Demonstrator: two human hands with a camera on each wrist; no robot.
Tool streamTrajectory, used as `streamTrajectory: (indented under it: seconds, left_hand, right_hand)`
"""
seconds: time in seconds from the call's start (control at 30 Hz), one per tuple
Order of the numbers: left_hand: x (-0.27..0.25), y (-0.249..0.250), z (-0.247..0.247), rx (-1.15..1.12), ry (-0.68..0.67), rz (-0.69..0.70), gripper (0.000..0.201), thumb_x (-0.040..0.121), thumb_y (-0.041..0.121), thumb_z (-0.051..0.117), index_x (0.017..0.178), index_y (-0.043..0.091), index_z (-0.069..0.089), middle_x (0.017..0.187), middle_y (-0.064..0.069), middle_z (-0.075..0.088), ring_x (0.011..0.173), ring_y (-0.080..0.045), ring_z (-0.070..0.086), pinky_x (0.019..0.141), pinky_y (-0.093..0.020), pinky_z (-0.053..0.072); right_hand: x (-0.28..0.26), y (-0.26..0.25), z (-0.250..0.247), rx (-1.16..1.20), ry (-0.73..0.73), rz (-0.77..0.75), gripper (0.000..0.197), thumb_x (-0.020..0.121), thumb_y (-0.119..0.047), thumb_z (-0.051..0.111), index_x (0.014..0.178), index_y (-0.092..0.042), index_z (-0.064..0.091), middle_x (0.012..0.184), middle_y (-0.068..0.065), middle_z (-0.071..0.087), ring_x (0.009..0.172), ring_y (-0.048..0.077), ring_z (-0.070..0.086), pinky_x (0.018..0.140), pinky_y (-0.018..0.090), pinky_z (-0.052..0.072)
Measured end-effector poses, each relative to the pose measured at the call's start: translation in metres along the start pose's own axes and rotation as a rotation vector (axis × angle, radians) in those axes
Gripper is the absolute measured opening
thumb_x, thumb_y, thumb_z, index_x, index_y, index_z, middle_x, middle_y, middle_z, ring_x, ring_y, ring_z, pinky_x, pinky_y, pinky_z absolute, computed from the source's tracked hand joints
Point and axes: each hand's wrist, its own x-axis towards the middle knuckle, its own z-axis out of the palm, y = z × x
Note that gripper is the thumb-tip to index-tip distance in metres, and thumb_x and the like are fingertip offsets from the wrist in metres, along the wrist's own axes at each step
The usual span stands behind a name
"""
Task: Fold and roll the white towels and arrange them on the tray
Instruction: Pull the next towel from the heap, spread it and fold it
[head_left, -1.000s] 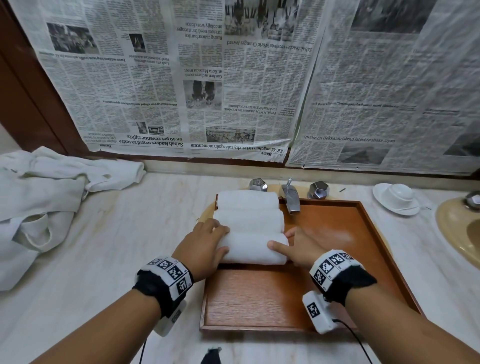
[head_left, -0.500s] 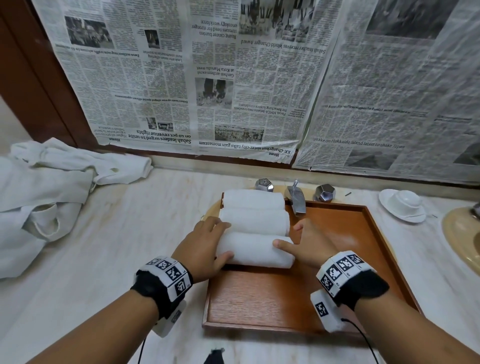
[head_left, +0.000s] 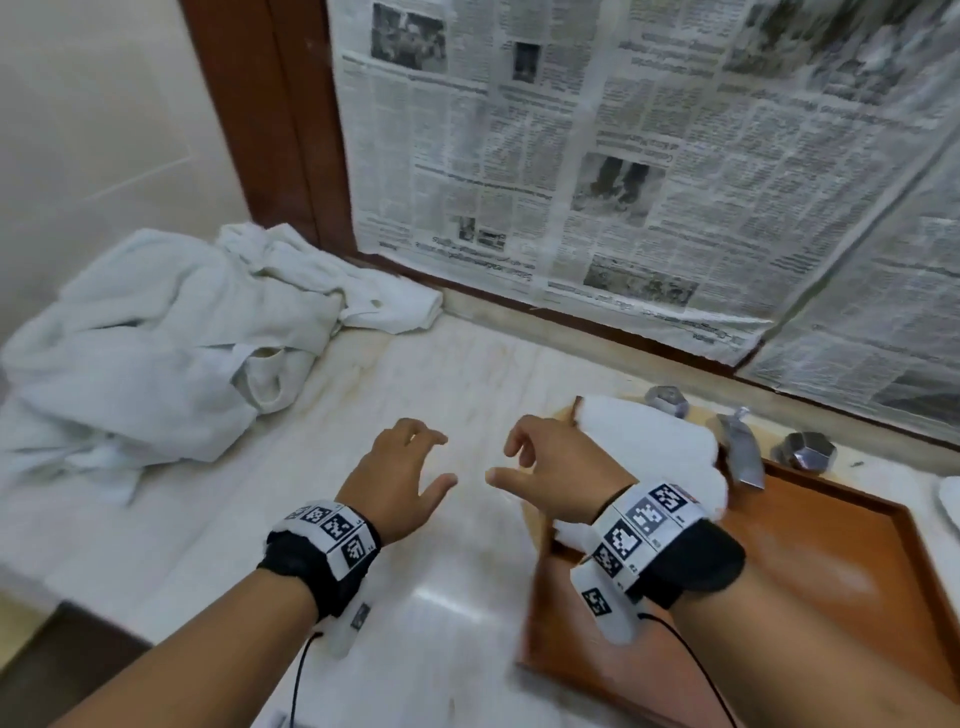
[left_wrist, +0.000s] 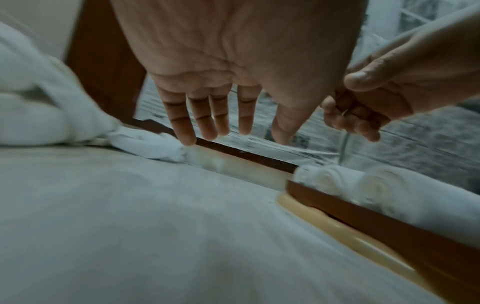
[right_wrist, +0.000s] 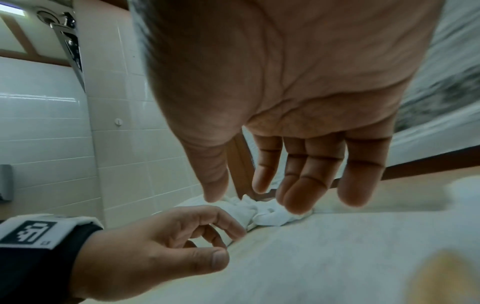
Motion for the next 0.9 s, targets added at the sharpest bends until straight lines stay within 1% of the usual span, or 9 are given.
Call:
streamTrajectory:
  seconds: [0.13,0.27,0.33,0.4,0.47,0.57,0.7,0.8,0.9]
  left_hand:
    - [-0.021,-0.09,-0.057,0.033,0.063,-0.165,0.044,0.091,0.044,0.061,0.129,0.021,0.057,0.129,0.0,0.049,0.119,-0.023,0.049,0.1,-0.038,0.044]
    - [-0.027,-0.172,-0.129,0.141,0.171,-0.211,0.037,0.087,0.035,0.068,0.12,0.018,0.064,0.122,-0.004,0.055,0.105,-0.03,0.055,0.088,-0.043,0.049]
    - [-0.016,-0.202,-0.161,0.202,0.222,-0.206,0.041,0.086,0.038,0.064,0.122,0.018,0.063,0.126,-0.007,0.054,0.108,-0.033,0.054,0.088,-0.045,0.048]
    - [0.005,-0.224,-0.185,0.254,0.228,-0.197,0.05,0.086,0.045,0.059,0.132,0.024,0.057,0.14,-0.009,0.046,0.121,-0.035,0.047,0.096,-0.049,0.043]
    - [0.032,-0.243,-0.198,0.317,0.088,-0.227,0.067,0.087,0.058,0.057,0.148,0.036,0.036,0.159,-0.008,0.021,0.139,-0.034,0.03,0.108,-0.051,0.032]
    - [0.075,-0.271,-0.194,0.349,-0.225,-0.305,0.095,0.078,0.077,0.053,0.152,0.048,0.001,0.163,-0.007,-0.012,0.149,-0.032,0.011,0.118,-0.051,0.022]
    - [0.118,-0.289,-0.179,0.308,-0.38,-0.376,0.109,0.058,0.088,0.052,0.15,0.051,0.005,0.162,-0.013,-0.015,0.147,-0.036,0.019,0.115,-0.052,0.029]
    - [0.132,-0.295,-0.174,0.319,-0.429,-0.388,0.109,0.061,0.088,0.053,0.151,0.049,0.006,0.16,-0.011,-0.022,0.15,-0.037,0.008,0.116,-0.055,0.026]
    - [0.132,-0.3,-0.171,0.305,-0.439,-0.375,0.106,0.067,0.087,0.051,0.152,0.049,0.001,0.159,-0.009,-0.027,0.15,-0.037,-0.005,0.118,-0.054,0.021]
  right_hand:
    - [0.058,-0.068,0.037,0.019,-0.104,-0.038,0.034,0.086,-0.058,0.065,0.101,-0.03,0.054,0.096,-0.009,0.061,0.086,0.008,0.057,0.078,0.03,0.047]
    - [0.117,-0.136,0.07,0.099,-0.149,0.021,0.031,0.088,-0.05,0.067,0.102,-0.025,0.056,0.095,-0.006,0.063,0.084,0.009,0.059,0.076,0.027,0.047]
    - [0.146,-0.163,0.085,0.141,-0.121,0.047,0.029,0.088,-0.048,0.068,0.101,-0.025,0.055,0.094,-0.006,0.063,0.083,0.009,0.06,0.079,0.028,0.049]
    - [0.173,-0.182,0.097,0.164,-0.086,0.07,0.029,0.089,-0.048,0.068,0.102,-0.026,0.054,0.098,-0.005,0.062,0.087,0.011,0.059,0.079,0.027,0.048]
    - [0.196,-0.192,0.104,0.173,-0.048,0.098,0.03,0.089,-0.046,0.068,0.105,-0.026,0.052,0.105,-0.004,0.059,0.089,0.011,0.056,0.077,0.025,0.043]
    - [0.234,-0.191,0.106,0.179,0.008,0.166,0.036,0.088,-0.043,0.069,0.114,-0.025,0.052,0.118,0.0,0.056,0.098,0.015,0.058,0.082,0.026,0.043]
    - [0.289,-0.171,0.089,0.28,0.197,0.34,0.058,0.085,-0.037,0.074,0.133,-0.016,0.048,0.136,0.011,0.046,0.114,0.027,0.059,0.09,0.029,0.045]
    - [0.325,-0.15,0.067,0.434,0.404,0.595,0.076,0.085,-0.033,0.075,0.147,-0.013,0.035,0.147,0.017,0.029,0.122,0.037,0.052,0.097,0.037,0.045]
    - [0.356,-0.132,0.048,0.434,0.381,0.697,0.092,0.081,-0.034,0.079,0.153,-0.01,0.027,0.155,0.018,0.029,0.139,0.034,0.037,0.105,0.04,0.039]
